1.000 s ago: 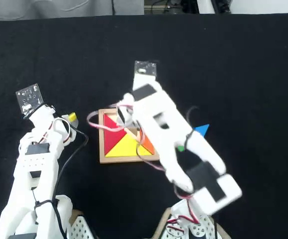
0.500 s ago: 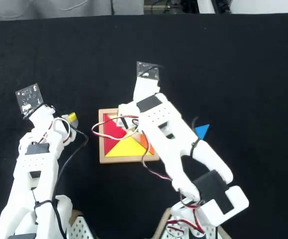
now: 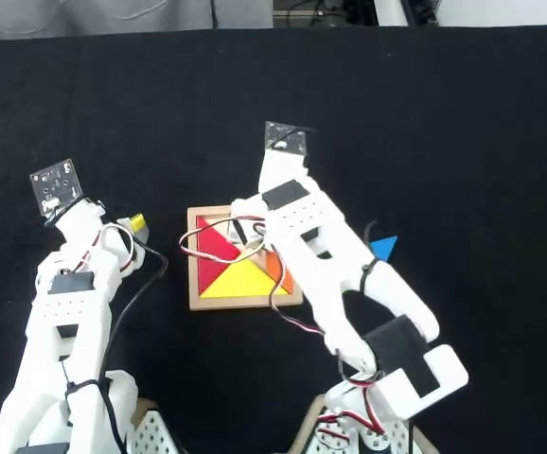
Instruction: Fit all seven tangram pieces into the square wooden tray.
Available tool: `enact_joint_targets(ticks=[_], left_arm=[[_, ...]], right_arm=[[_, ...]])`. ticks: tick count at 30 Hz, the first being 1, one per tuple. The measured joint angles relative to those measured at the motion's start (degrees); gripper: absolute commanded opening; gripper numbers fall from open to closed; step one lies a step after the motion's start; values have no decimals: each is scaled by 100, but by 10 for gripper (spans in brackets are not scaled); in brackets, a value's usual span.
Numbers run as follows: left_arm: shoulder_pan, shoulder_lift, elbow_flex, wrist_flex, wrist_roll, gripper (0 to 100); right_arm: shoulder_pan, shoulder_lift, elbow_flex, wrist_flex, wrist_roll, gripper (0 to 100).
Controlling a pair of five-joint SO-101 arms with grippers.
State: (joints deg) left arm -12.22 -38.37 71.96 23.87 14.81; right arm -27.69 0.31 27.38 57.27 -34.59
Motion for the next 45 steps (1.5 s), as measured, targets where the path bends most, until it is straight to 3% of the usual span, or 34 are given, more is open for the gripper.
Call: enact_joint_targets(ticks=[8, 15, 30, 32, 35, 39, 45], left_arm=[[0, 0, 0, 0, 0, 224], [0, 0, 0, 0, 0, 224], [0, 0, 0, 0, 0, 224], [0, 0, 0, 0, 0, 224], [0, 0, 0, 0, 0, 224], [0, 0, 0, 0, 0, 224], [0, 0, 0, 0, 0, 224]], right_arm=[[-18, 44, 0, 9, 26, 18], [-26, 44, 0, 158, 26, 158], [-132, 44, -9, 158, 62, 153], [-132, 44, -185, 114, 114, 113], [-88, 97, -457, -264, 598, 8], [-26, 484, -510, -879, 1336, 41], [-26, 976, -510, -993, 1503, 41]])
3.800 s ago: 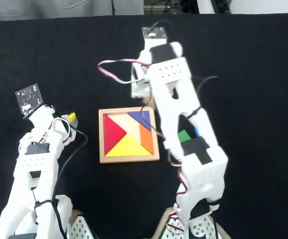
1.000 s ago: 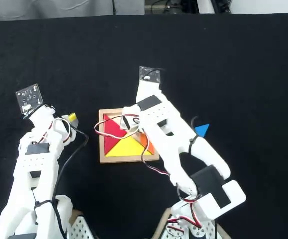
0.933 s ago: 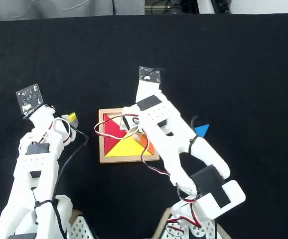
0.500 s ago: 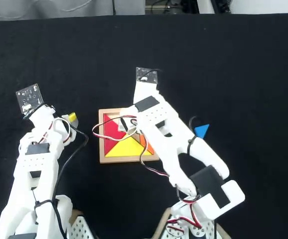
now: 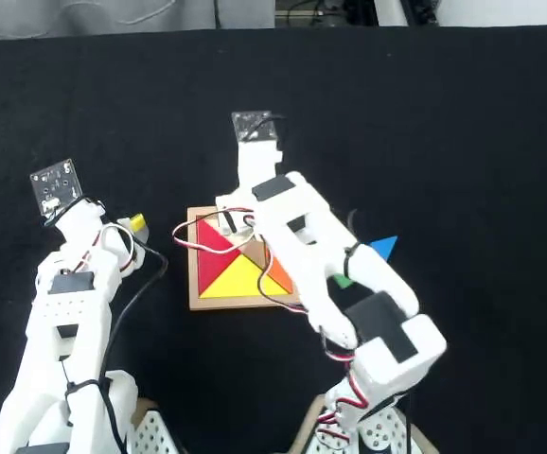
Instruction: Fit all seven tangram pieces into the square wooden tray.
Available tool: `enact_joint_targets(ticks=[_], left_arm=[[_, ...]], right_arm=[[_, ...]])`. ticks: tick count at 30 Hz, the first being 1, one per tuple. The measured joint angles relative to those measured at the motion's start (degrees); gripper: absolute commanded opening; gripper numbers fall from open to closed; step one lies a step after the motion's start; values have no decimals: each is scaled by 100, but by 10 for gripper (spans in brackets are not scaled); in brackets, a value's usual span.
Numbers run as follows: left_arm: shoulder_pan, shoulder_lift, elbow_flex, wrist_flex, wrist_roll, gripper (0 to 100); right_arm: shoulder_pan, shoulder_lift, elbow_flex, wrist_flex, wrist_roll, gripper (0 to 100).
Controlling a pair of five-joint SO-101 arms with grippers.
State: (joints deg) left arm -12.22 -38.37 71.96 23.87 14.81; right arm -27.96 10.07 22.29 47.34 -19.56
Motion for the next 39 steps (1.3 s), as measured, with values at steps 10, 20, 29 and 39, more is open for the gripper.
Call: enact_joint_targets(ticks=[10, 20, 29, 39], left_arm=[[0, 0, 0, 0, 0, 224], [0, 0, 0, 0, 0, 224], [0, 0, 0, 0, 0, 224], [0, 0, 0, 0, 0, 224]], right_arm=[[273, 44, 0, 343, 0, 41], [273, 44, 0, 475, 35, 41], [273, 334, -62, 448, 35, 41], [273, 633, -818, 1398, 70, 11]])
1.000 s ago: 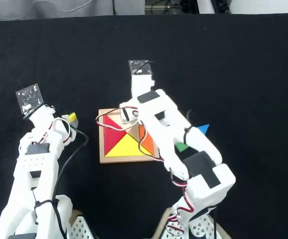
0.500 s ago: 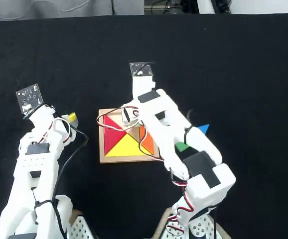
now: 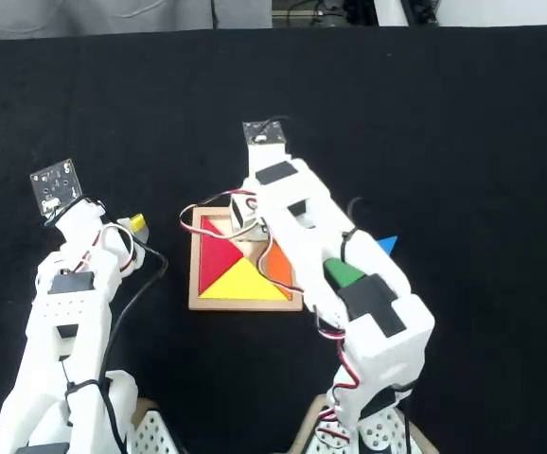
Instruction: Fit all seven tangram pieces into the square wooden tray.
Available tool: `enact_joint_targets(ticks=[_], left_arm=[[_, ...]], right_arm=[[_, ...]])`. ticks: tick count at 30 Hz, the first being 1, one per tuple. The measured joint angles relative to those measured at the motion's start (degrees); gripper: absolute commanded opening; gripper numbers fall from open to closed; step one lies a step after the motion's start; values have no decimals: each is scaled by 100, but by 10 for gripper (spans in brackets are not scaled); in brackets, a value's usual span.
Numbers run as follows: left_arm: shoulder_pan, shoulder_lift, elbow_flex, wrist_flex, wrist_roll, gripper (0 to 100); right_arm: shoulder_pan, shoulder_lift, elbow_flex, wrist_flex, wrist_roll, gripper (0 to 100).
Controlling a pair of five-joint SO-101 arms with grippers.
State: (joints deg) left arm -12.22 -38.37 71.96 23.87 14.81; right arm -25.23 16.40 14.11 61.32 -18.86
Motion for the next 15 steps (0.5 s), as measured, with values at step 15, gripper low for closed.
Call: enact_joint_targets(ticks=[15], left_arm=[[0, 0, 0, 0, 0, 224]], right_arm=[[-554, 62, -35, 79, 624, 11]])
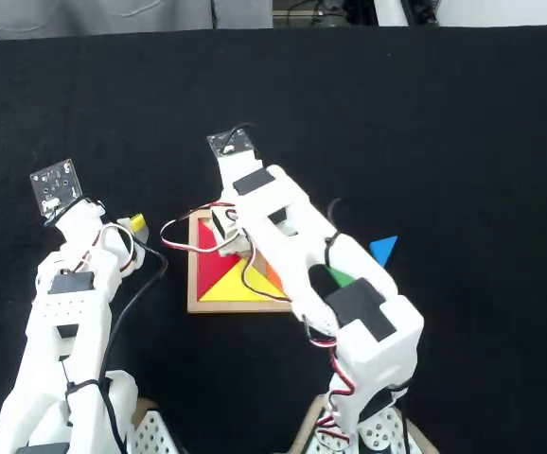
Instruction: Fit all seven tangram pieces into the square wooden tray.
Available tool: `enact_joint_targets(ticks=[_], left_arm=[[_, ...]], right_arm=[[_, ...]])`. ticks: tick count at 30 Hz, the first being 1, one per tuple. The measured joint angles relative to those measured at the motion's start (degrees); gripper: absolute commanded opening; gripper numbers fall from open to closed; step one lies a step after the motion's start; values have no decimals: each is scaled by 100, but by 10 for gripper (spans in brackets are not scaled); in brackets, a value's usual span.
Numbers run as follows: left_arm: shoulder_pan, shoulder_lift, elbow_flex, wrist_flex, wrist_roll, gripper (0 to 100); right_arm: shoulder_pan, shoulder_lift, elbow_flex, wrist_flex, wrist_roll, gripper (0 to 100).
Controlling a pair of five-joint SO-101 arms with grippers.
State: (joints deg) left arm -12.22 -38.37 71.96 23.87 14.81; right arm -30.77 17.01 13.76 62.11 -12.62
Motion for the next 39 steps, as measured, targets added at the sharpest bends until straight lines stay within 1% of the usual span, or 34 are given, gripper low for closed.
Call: enact_joint_targets(ticks=[5, 10, 13, 15, 16, 18, 21, 23, 25, 31, 34, 36, 39], left_arm=[[0, 0, 0, 0, 0, 224], [0, 0, 0, 0, 0, 224], [0, 0, 0, 0, 0, 226], [0, 0, 0, 0, 0, 226], [0, 0, 0, 0, 0, 226], [0, 0, 0, 0, 0, 226], [0, 0, 0, 0, 0, 226], [0, 0, 0, 0, 0, 225], [0, 0, 0, 0, 0, 224], [0, 0, 0, 0, 0, 224], [0, 0, 0, 0, 0, 224], [0, 0, 35, 0, 0, 224], [0, 0, 79, 0, 0, 224]], right_arm=[[97, -149, 0, 211, 0, 11], [800, -1169, 9, 624, 97, 11], [1486, -1785, 299, 677, 774, 12], [1952, -1978, 686, 633, 1591, 15], [2145, -2022, 870, 571, 2022, 30], [2479, -2031, 1266, 448, 2611, 100], [2892, -2031, 1723, 378, 2840, 258], [2945, -2031, 1943, 352, 2884, 332], [2945, -2031, 2013, 334, 2919, 355], [2734, -2031, 2136, 325, 3209, 351], [2743, -2040, 2207, 325, 3279, 351], [2716, -2040, 2365, 325, 3516, 350], [2620, -2040, 2664, 26, 3763, 350]])
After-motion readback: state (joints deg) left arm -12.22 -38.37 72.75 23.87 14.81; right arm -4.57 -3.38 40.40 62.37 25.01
